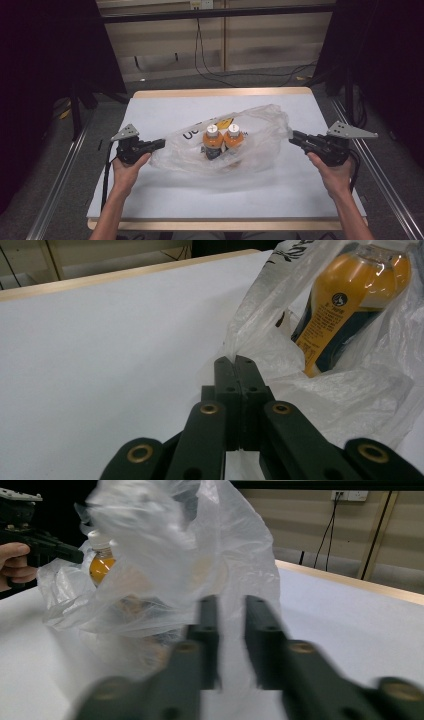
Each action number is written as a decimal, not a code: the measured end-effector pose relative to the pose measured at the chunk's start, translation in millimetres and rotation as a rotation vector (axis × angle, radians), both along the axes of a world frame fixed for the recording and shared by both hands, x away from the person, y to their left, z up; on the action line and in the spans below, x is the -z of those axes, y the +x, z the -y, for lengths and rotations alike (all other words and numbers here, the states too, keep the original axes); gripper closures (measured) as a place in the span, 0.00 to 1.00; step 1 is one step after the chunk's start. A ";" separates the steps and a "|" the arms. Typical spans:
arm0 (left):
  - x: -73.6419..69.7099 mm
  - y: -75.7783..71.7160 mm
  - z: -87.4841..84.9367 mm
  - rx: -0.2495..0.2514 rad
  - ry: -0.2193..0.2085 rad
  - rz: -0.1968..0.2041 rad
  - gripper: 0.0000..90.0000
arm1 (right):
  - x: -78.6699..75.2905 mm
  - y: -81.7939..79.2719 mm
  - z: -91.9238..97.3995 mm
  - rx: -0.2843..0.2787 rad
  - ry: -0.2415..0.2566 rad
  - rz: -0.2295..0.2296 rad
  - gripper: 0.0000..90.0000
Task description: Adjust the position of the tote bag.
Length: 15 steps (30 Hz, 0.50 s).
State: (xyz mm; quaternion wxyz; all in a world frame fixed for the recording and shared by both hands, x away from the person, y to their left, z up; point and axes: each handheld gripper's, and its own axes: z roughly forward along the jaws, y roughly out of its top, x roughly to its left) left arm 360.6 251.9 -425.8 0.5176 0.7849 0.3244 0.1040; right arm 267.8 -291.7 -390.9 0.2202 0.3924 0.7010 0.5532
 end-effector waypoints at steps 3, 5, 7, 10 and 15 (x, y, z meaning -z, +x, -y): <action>-0.6 -0.3 -0.7 -0.005 -0.006 0.001 1.00 | 0.0 -2.7 -1.9 -0.022 -0.005 0.005 0.61; -1.4 -0.4 -1.6 -0.009 -0.008 0.001 1.00 | -1.4 -5.2 -2.6 -0.061 0.006 0.012 0.52; -2.2 0.0 -1.4 -0.004 -0.012 0.005 1.00 | -7.3 -7.0 -7.2 -0.061 -0.009 0.024 0.38; -2.2 1.9 1.5 -0.008 -0.015 0.004 1.00 | -14.2 0.8 -10.7 -0.050 0.000 0.033 0.31; -4.4 3.1 11.0 0.010 -0.007 0.011 1.00 | -24.3 14.4 -24.6 -0.069 0.005 0.051 0.35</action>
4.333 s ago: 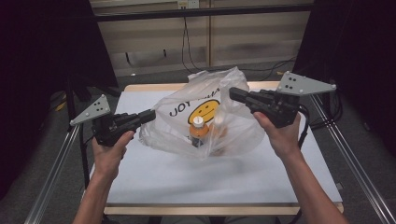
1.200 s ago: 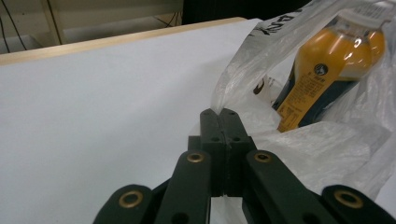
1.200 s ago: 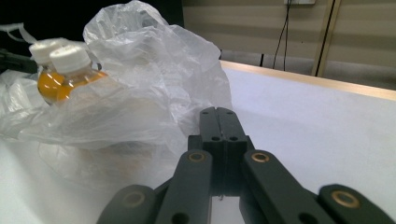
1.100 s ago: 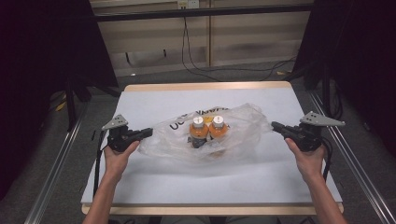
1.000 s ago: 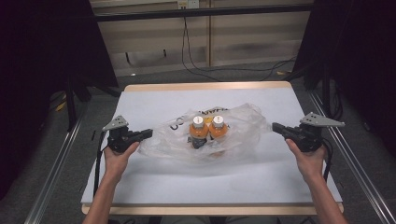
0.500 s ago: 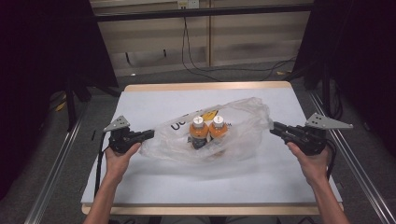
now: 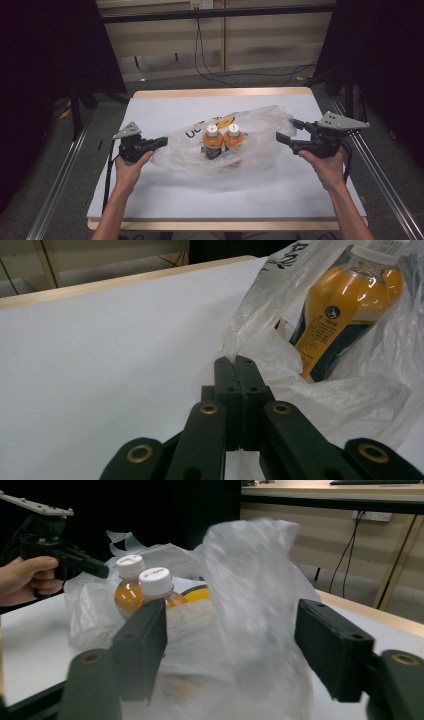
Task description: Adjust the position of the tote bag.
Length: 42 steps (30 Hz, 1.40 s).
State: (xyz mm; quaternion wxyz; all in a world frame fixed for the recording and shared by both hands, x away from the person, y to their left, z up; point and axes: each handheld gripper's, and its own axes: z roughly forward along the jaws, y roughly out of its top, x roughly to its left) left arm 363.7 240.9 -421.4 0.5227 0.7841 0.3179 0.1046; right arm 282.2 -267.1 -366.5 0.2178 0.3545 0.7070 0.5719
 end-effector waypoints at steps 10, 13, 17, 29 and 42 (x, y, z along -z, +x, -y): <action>-5.2 8.4 8.4 0.025 0.061 0.018 1.00 | 1.6 30.6 5.1 0.036 0.048 -0.063 0.97; -2.2 10.0 10.8 0.020 0.102 0.022 1.00 | 7.4 34.8 11.2 0.084 0.044 -0.097 0.99; 8.3 14.5 17.4 0.025 0.188 0.005 1.00 | 23.3 42.4 20.6 0.120 0.008 -0.162 0.99; 29.0 19.6 21.1 0.048 0.275 -0.070 1.00 | 72.2 38.4 24.6 0.118 -0.106 -0.322 1.00; 49.4 19.7 18.7 0.073 0.299 -0.131 1.00 | 103.1 40.8 20.3 0.106 -0.177 -0.419 1.00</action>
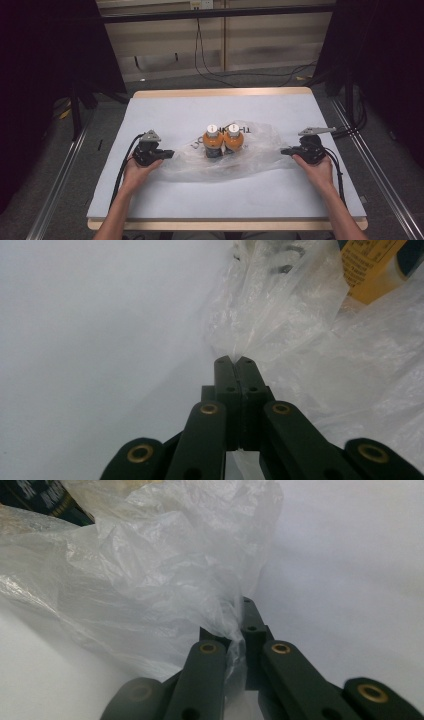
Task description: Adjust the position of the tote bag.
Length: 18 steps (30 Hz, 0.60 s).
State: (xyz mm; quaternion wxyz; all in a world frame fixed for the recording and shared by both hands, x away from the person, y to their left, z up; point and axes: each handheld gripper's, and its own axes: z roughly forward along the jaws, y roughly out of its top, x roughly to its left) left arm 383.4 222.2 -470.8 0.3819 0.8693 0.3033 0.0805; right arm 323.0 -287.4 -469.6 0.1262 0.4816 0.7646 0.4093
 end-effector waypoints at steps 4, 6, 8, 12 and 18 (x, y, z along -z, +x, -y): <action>8.5 3.0 2.0 -0.006 0.027 -0.020 1.00 | 4.9 0.5 -2.4 -0.013 -0.034 -0.002 1.00; 10.3 3.9 1.3 -0.014 0.006 -0.023 1.00 | 8.2 1.8 -3.3 -0.007 -0.059 -0.012 1.00; 10.6 3.9 1.8 -0.018 0.006 -0.020 1.00 | 15.9 3.5 -4.6 -0.010 -0.095 -0.028 1.00; 11.0 2.5 2.0 -0.024 0.003 -0.013 1.00 | 16.5 3.6 -3.6 -0.011 -0.087 -0.024 0.99; 11.2 2.7 -2.6 -0.023 -0.022 -0.033 0.90 | 15.1 -0.6 -5.8 -0.029 -0.086 0.005 0.84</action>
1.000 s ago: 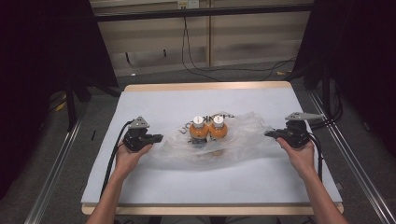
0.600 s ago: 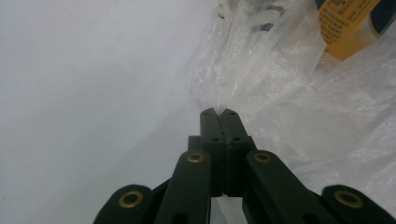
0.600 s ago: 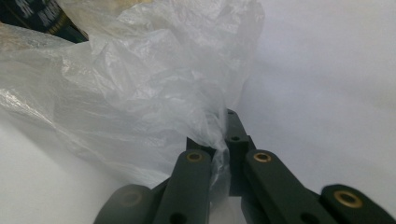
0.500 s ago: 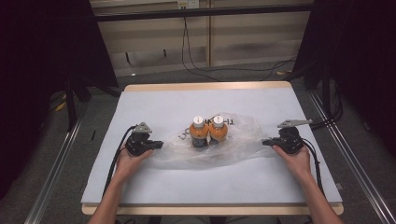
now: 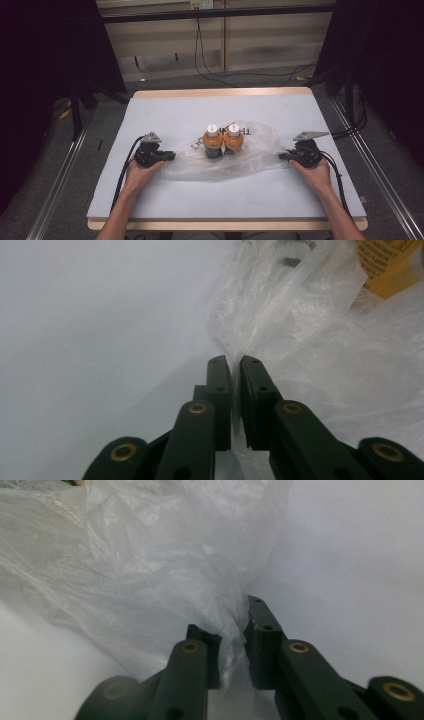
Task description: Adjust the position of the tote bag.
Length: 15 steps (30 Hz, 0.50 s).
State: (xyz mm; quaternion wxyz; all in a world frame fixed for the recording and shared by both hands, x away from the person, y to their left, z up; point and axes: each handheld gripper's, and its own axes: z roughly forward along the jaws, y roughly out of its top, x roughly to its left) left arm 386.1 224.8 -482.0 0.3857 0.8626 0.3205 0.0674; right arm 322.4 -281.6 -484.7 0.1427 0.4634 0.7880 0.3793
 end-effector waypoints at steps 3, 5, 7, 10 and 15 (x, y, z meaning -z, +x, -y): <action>-5.5 -3.2 -1.1 -0.003 -0.044 0.010 0.80 | -4.8 -2.7 -0.6 0.002 0.017 0.025 0.69; -9.7 -5.0 -2.3 -0.010 -0.057 0.023 0.73 | -9.3 -5.2 0.6 -0.002 0.038 0.053 0.61; -14.4 -6.3 -4.6 -0.026 -0.090 0.038 0.66 | -15.5 -8.4 3.2 0.001 0.068 0.088 0.51; -18.9 -8.3 -6.5 -0.042 -0.106 0.054 0.54 | -25.8 -13.3 7.5 0.020 0.110 0.134 0.40; -41.2 -15.6 -12.4 -0.051 -0.164 0.155 0.42 | -46.0 -20.5 18.2 0.026 0.169 0.184 0.25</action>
